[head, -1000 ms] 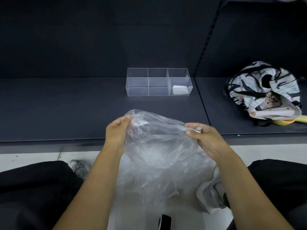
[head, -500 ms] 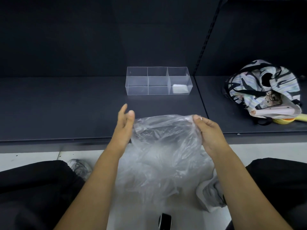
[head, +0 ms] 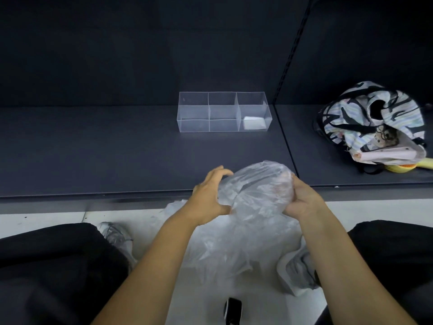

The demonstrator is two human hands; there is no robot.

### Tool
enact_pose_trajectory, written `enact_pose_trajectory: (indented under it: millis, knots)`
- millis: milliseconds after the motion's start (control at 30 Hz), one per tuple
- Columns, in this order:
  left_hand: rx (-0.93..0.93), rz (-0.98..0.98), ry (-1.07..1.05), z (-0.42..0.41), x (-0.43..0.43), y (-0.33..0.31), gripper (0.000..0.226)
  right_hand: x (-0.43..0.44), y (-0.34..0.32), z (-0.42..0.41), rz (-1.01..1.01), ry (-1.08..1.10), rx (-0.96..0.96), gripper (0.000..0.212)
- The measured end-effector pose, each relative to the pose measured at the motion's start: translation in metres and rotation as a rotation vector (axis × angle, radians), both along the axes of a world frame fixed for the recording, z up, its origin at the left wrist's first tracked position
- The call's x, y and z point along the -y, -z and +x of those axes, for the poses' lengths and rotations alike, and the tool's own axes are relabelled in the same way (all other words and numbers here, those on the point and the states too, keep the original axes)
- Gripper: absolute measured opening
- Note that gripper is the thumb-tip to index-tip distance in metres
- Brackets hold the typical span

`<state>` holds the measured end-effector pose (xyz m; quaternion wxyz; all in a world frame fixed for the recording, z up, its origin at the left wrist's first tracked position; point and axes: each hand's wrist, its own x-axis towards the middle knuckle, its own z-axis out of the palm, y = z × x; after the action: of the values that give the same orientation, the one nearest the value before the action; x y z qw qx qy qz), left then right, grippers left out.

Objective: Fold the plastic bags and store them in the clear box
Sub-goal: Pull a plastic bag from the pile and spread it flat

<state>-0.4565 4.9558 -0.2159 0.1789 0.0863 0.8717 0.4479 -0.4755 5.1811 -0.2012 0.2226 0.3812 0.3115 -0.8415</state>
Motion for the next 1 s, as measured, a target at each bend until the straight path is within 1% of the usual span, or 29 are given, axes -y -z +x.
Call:
enact_pose_trajectory:
  millis: [100,200,267,333,367,400,433,467,500,533,567,600,633,667,700,733,767,833,900,933,1000]
  knots:
    - [-0.022,0.099,-0.121,0.002,-0.004,0.01,0.068,-0.001,-0.001,0.003,-0.112,-0.045,-0.018,0.042]
    - [-0.067,0.123,-0.229,0.002,-0.003,0.013,0.05,-0.001,-0.003,0.005,-0.134,-0.063,-0.022,0.043]
    - [-0.036,0.194,-0.254,0.001,-0.001,0.013,0.037,-0.001,-0.004,0.006,-0.103,-0.059,-0.009,0.04]
    - [0.065,0.361,-0.317,-0.001,0.003,0.011,0.026,0.0,-0.004,0.006,-0.021,-0.036,0.016,0.037]
    - [0.122,0.462,-0.369,-0.002,0.005,0.009,0.021,0.0,-0.003,0.006,0.068,-0.027,0.016,0.037]
    - [0.167,0.555,-0.424,-0.003,0.007,0.008,0.015,-0.001,0.0,0.005,0.205,-0.01,0.008,0.039]
    - [0.202,0.634,-0.475,-0.004,0.01,0.005,0.014,-0.002,0.003,0.004,0.39,0.004,0.003,0.04]
    - [0.229,0.692,-0.521,-0.006,0.012,0.005,0.02,-0.002,0.004,0.004,0.589,0.009,0.001,0.04]
    - [0.254,0.739,-0.553,-0.007,0.014,0.003,0.027,-0.003,0.006,0.004,0.743,-0.001,-0.013,0.038]
    - [0.282,0.783,-0.574,-0.008,0.016,0.001,0.031,-0.003,0.006,0.004,0.823,-0.019,-0.036,0.035]
    - [0.322,0.821,-0.594,-0.008,0.017,-0.001,0.03,-0.002,0.006,0.005,0.857,-0.037,-0.063,0.034]
    - [0.367,0.858,-0.597,-0.008,0.018,-0.002,0.023,-0.002,0.006,0.006,0.875,-0.046,-0.095,0.033]
    - [0.407,0.885,-0.576,-0.008,0.02,-0.004,0.018,-0.002,0.006,0.008,0.884,-0.048,-0.13,0.033]
    - [0.423,0.869,-0.534,-0.007,0.021,-0.005,0.024,-0.003,0.006,0.009,0.883,-0.05,-0.161,0.033]
    - [0.416,0.816,-0.481,-0.006,0.023,-0.004,0.034,-0.004,0.006,0.01,0.872,-0.06,-0.184,0.035]
    - [0.392,0.752,-0.452,-0.005,0.023,-0.002,0.038,-0.005,0.006,0.01,0.85,-0.075,-0.198,0.036]
    - [0.36,0.691,-0.459,-0.006,0.022,0.0,0.037,-0.007,0.006,0.011,0.812,-0.089,-0.212,0.037]
    - [0.287,0.623,-0.538,-0.006,0.021,0.002,0.025,-0.012,0.006,0.011,0.696,-0.119,-0.265,0.032]
    - [0.24,0.594,-0.63,-0.007,0.022,0.004,0.011,-0.018,0.004,0.012,0.573,-0.162,-0.362,0.022]
    - [0.239,0.589,-0.678,-0.008,0.024,0.005,0.009,-0.02,0.003,0.012,0.541,-0.18,-0.409,0.016]
    - [0.261,0.567,-0.749,-0.01,0.03,0.008,0.013,-0.023,0.002,0.012,0.541,-0.196,-0.456,0.007]
